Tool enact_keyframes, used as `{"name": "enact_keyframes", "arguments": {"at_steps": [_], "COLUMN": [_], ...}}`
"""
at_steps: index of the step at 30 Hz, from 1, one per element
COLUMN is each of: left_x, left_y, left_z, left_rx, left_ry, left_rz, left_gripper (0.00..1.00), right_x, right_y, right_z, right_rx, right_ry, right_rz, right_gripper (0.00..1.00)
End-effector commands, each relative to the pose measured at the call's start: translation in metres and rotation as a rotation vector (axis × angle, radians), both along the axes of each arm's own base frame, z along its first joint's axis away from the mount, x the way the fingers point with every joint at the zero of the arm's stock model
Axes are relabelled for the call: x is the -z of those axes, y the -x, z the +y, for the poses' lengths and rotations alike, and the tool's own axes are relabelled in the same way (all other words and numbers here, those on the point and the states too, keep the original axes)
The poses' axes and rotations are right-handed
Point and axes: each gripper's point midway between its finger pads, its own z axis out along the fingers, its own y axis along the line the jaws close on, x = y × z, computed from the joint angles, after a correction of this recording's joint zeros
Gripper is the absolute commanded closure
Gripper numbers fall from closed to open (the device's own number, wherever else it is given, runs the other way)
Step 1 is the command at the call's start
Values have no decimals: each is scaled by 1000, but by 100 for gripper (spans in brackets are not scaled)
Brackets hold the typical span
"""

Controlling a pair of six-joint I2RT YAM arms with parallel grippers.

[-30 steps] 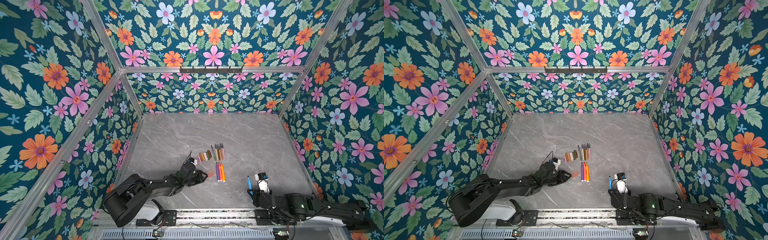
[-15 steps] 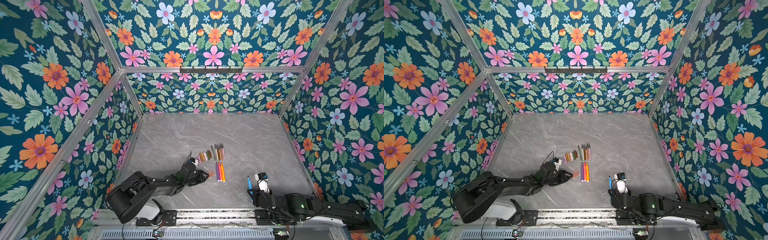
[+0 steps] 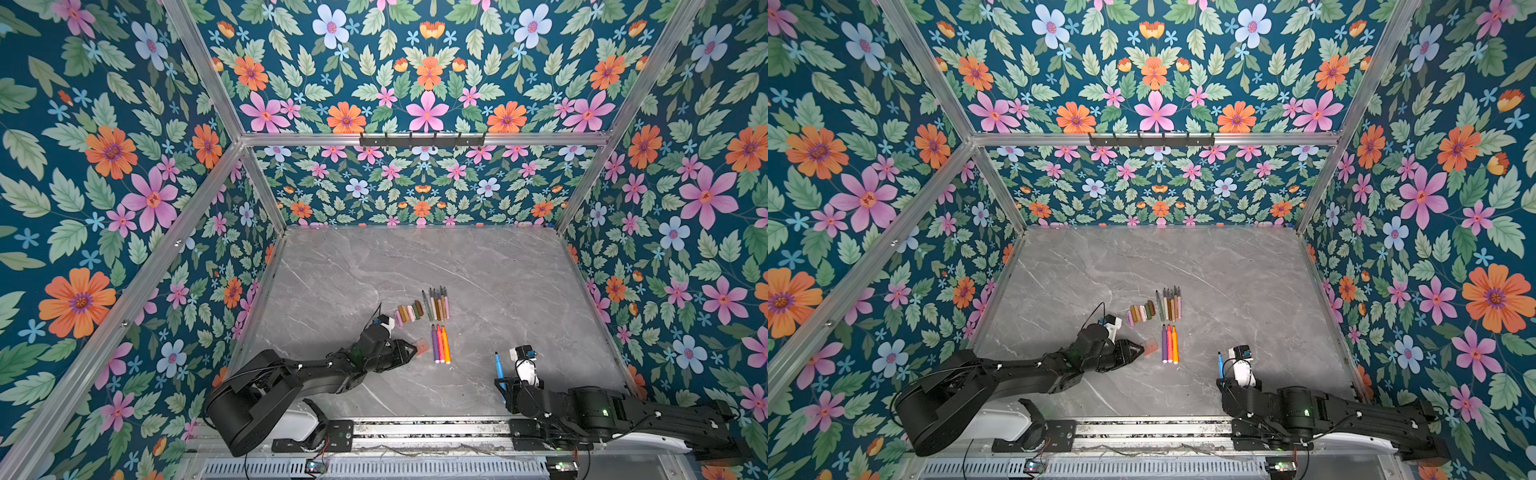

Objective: Open the pen caps
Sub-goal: 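Set the clear cap beside the pink caps and open the left gripper, then lower the blue highlighter beside the orange one while the left arm draws back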

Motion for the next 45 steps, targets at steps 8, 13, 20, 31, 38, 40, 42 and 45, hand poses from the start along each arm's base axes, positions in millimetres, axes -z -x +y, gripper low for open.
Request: {"name": "enact_keyframes", "arguments": {"at_steps": [8, 13, 20, 31, 38, 40, 42, 45], "left_x": [1, -15, -16, -6, -4, -3, -2, -1], "left_y": [-5, -5, -1, -1, -2, -2, -2, -1], "left_z": [42, 64, 89, 95, 98, 100, 101, 104], "left_rx": [-126, -157, -216, -193, -192, -193, -189, -187], "left_ry": [-47, -80, -93, -120, -125, -129, -136, -149], "left_rz": [-168, -262, -286, -262, -248, -244, -240, -239], "left_gripper": [62, 62, 62, 62, 62, 62, 62, 62], "right_x": [5, 7, 22, 17, 26, 26, 26, 29], "right_y": [1, 1, -12, -62, -79, -85, -94, -105], "right_z": [-3, 4, 50, 44, 63, 70, 74, 79], "right_rx": [7, 2, -34, 40, -13, -25, -25, -27], "right_ry": [37, 64, -124, -239, -184, -181, -167, -135], "right_rz": [12, 26, 158, 235, 278, 276, 270, 272], "right_gripper": [100, 100, 100, 100, 100, 100, 100, 100]}}
